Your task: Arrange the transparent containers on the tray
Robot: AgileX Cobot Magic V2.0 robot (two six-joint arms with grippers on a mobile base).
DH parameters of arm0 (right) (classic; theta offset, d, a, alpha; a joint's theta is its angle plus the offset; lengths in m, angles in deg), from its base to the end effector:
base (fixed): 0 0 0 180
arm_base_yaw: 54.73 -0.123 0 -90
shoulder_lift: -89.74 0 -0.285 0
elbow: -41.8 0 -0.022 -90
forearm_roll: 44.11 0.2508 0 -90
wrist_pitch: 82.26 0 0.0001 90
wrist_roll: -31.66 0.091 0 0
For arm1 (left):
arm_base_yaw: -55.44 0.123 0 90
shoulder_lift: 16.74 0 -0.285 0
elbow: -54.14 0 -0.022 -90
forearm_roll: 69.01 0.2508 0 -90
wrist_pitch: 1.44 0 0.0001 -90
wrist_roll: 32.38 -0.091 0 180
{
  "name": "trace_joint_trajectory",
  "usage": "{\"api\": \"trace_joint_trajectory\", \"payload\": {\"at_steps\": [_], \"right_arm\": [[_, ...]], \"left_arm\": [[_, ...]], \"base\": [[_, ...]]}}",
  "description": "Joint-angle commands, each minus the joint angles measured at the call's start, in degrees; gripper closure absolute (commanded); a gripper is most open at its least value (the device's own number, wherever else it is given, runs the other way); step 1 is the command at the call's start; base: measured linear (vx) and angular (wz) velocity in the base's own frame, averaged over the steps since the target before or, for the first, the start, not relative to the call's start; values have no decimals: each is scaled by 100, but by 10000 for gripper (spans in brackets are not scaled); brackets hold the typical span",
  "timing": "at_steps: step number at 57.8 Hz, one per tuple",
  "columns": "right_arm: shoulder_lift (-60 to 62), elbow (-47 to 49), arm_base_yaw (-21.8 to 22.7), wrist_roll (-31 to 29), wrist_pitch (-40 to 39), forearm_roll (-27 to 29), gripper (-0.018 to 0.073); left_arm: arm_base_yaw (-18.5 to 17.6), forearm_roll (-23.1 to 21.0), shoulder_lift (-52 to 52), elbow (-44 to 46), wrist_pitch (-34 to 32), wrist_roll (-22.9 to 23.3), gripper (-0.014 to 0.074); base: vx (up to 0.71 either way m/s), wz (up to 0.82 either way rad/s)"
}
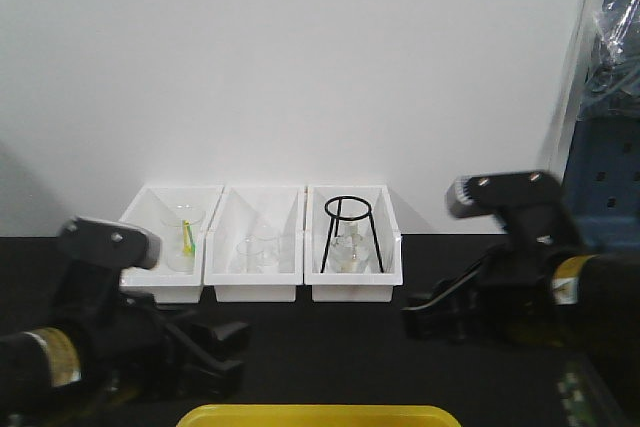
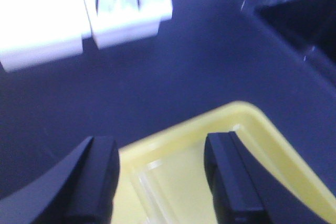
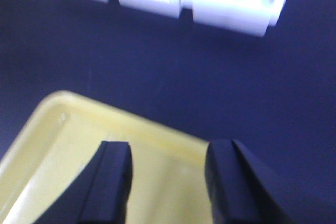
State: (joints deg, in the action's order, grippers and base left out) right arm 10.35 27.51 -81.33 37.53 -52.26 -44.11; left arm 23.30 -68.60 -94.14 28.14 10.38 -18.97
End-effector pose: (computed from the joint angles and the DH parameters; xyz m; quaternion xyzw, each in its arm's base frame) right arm 0.2458 0.1231 0.3584 -0.1586 0.8672 0.1319 0.4531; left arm 0.2280 -0.1431 0.3256 0.1399 0.8327 -0.2051 0.4949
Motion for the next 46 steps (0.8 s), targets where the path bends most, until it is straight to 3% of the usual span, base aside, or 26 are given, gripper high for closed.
{"api": "trace_joint_trajectory", "payload": {"at_steps": [1,13,22,33,46], "right_arm": [[837,166,17,-119,-299,-262,284],[1923,166,17,-100,-236,-186,463],[2076,166,17,-100,-230,-176,554],[2069,166,17,-100,-230,-181,572],[2069,166,17,-100,-230,-181,572]], "left_arm": [[-15,411,781,174,-198,6,167],[-15,417,1957,154,70,-13,300],[-15,411,2243,154,87,-13,416],[-15,405,2247,154,87,-13,484],[-15,405,2238,154,87,-13,489]], "base": [[0,0],[0,0],[0,0],[0,0],[0,0]]}}
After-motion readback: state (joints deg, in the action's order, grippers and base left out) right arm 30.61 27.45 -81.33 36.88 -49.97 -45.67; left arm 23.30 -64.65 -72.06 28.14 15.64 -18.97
